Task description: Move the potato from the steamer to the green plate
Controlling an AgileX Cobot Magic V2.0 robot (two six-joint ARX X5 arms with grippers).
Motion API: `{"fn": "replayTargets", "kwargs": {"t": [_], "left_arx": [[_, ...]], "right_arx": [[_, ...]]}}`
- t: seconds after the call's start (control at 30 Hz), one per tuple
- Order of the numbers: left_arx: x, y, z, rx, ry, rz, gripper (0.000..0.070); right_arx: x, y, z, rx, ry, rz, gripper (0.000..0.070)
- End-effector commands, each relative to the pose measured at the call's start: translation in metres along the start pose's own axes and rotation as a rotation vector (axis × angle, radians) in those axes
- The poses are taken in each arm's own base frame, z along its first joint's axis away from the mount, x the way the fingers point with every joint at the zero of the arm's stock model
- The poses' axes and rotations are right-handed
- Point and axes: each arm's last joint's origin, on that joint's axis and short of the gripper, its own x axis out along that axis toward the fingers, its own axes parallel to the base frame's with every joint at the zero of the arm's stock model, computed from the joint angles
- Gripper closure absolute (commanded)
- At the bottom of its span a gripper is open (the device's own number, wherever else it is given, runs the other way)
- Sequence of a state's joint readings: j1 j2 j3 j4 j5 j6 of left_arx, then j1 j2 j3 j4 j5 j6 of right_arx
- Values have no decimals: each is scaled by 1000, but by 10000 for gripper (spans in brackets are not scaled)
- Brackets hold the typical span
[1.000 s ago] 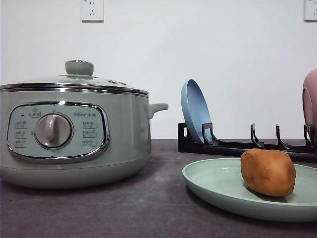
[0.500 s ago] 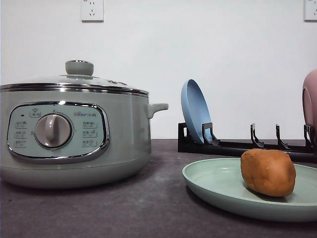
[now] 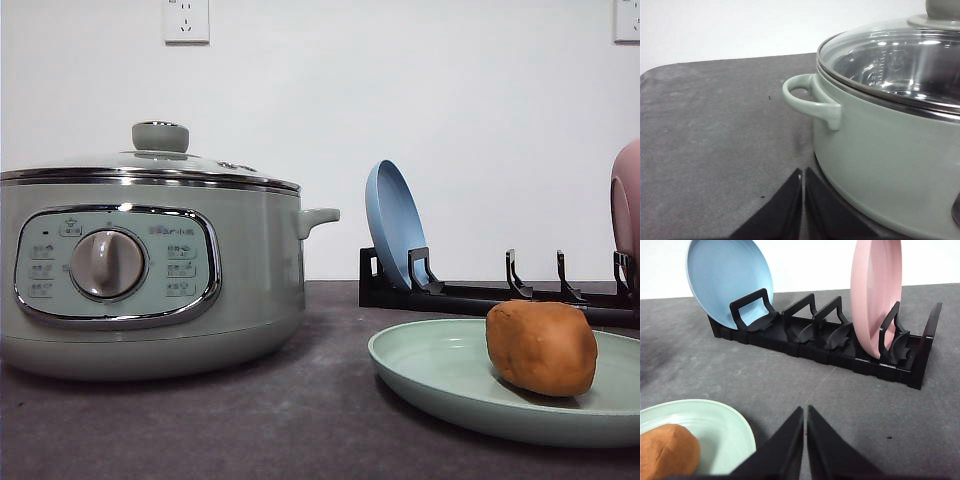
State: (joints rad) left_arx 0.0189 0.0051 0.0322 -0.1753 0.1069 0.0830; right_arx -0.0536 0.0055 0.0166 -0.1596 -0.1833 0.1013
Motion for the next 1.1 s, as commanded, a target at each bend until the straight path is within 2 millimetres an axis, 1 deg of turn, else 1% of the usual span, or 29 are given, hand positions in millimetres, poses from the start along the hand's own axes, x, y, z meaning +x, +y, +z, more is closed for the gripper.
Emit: {"fn": "replayTargets", "kwargs": {"t": [0.0,1.07], "left_arx": [[2,0,-7,-12,26,-3,700],[2,0,-7,-12,26,-3,700]], "right_arx": [[0,0,-1,2,1,-2,700],[0,0,-1,2,1,-2,700]]}}
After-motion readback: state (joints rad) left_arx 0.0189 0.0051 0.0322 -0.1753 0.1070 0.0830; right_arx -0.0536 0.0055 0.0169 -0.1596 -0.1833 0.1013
